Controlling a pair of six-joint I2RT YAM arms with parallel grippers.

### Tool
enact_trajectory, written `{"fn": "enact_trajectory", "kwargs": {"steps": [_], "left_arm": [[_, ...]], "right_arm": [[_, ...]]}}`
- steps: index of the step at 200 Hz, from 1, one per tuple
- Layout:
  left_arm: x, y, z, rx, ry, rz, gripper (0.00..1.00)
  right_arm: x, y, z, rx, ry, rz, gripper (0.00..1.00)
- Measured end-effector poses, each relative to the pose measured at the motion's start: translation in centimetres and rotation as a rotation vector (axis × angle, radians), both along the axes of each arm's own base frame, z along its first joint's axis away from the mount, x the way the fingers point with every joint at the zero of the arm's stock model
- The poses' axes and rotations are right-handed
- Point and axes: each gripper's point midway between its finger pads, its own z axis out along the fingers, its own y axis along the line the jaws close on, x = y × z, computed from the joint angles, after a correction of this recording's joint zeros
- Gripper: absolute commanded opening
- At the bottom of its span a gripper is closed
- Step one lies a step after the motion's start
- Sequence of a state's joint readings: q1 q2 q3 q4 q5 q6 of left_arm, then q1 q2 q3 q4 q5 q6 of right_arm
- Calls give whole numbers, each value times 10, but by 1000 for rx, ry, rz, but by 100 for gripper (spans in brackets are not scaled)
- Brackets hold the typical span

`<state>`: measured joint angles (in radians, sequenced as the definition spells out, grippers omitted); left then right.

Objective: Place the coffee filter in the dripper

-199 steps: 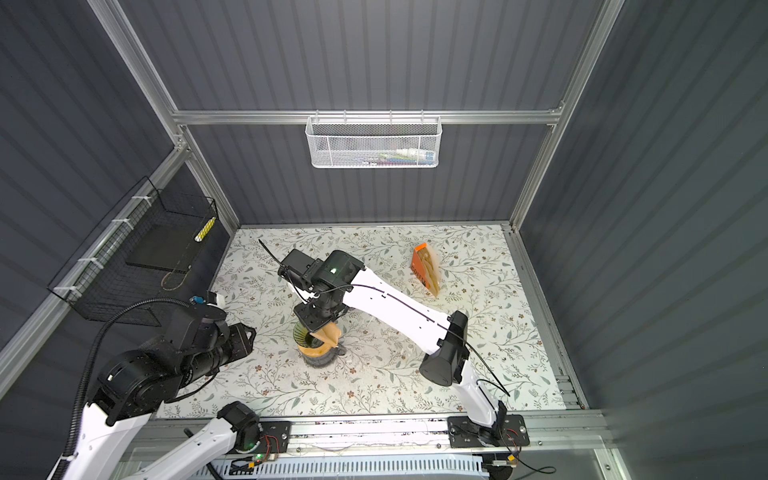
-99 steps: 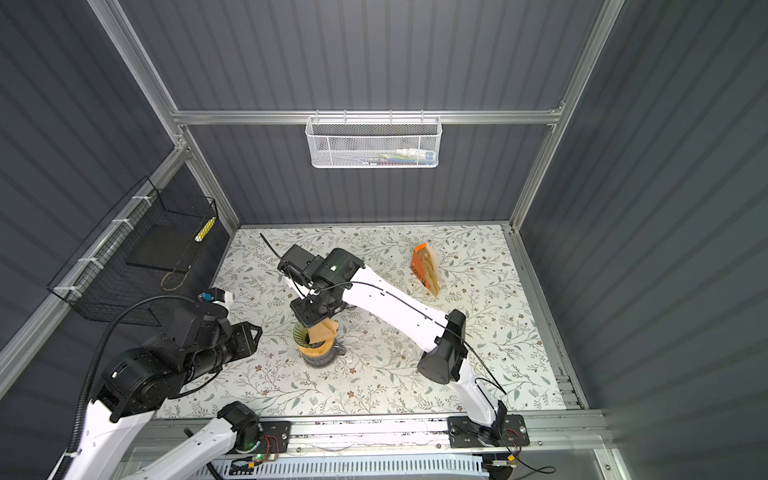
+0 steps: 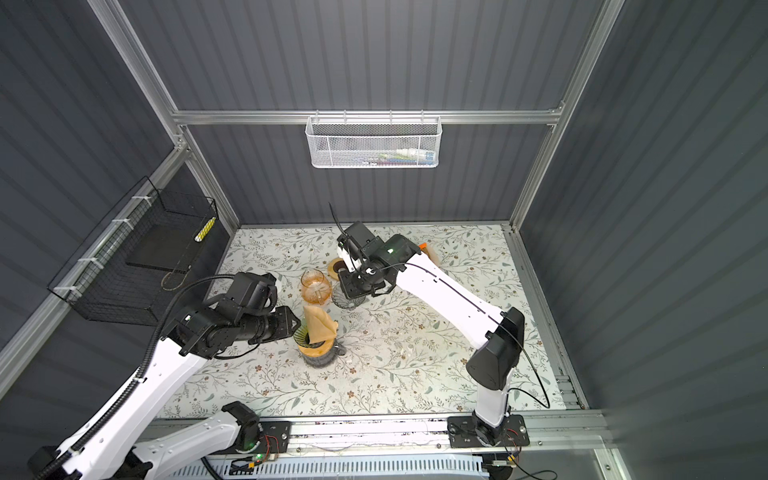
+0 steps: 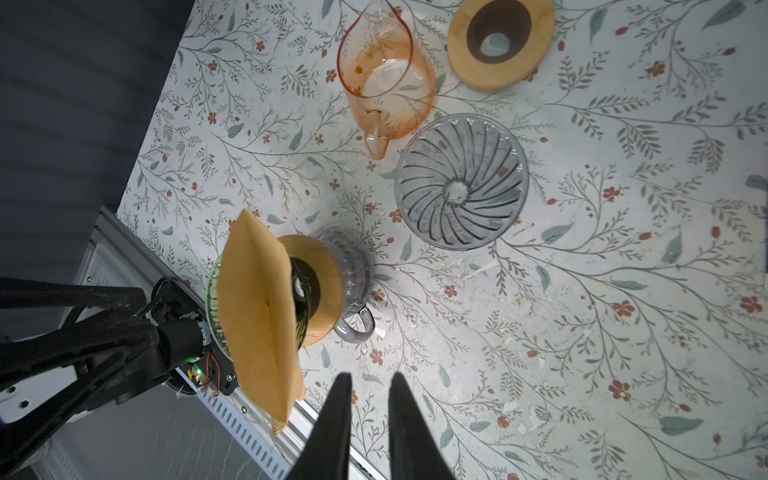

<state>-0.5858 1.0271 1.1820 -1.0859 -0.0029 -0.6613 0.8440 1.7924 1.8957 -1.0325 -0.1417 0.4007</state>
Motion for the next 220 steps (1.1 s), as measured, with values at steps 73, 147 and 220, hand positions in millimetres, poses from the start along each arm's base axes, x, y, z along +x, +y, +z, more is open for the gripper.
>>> {"fn": "enact_trajectory", "kwargs": {"steps": [73, 147, 220], "left_arm": [[31, -31, 10, -41, 13, -27, 33], [46, -49, 11, -90, 4, -45, 31], [35, -44, -3, -101, 39, -24, 31]], "right_arm": [[15, -5, -21, 38, -4, -27, 19], [25, -17, -19, 90, -16, -55, 19], [24, -17, -11, 120, -27, -49, 19]]}}
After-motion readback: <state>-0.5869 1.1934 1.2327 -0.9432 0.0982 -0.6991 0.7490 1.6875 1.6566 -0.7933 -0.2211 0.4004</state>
